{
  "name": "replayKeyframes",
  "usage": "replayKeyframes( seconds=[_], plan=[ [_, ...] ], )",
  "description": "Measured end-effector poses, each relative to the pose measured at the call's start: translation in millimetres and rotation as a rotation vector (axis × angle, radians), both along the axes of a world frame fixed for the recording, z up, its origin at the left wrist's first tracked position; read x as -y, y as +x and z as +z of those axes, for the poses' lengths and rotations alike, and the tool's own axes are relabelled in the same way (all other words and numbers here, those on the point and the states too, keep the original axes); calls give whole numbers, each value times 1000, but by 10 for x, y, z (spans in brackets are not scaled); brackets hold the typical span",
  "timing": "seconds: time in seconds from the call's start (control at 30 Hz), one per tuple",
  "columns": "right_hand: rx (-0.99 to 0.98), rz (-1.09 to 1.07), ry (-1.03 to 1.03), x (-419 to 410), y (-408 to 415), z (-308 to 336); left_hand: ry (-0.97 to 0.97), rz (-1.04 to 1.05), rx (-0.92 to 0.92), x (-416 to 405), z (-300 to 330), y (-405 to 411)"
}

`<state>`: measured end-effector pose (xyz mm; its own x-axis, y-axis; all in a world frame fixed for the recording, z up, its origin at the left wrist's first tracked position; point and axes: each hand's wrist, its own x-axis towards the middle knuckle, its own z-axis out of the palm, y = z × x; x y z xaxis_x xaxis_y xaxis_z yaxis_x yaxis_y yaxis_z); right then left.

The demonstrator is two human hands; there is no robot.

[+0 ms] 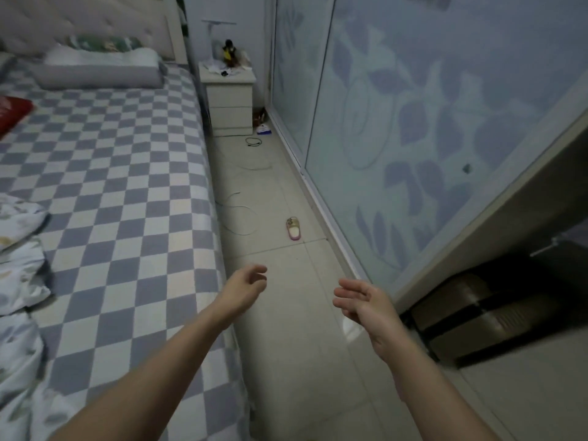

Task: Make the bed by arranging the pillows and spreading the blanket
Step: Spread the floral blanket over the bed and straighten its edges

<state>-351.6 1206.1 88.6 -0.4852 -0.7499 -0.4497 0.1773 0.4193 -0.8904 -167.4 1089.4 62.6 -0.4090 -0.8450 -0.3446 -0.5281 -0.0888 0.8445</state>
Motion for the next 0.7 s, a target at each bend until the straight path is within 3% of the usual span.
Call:
replayKeyframes(
  seconds=[0.23, 0.5, 0.7],
  plan=[
    [-4, 106, -58, 416, -440, 140, -33, 105, -19, 71, 229, -257],
    [16, 467, -68, 1426, -25, 155, -54, 477, 49, 536, 262, 466],
    [-16, 708, -64, 2518, 425, 92, -25, 638, 41, 1295, 85, 859]
  ],
)
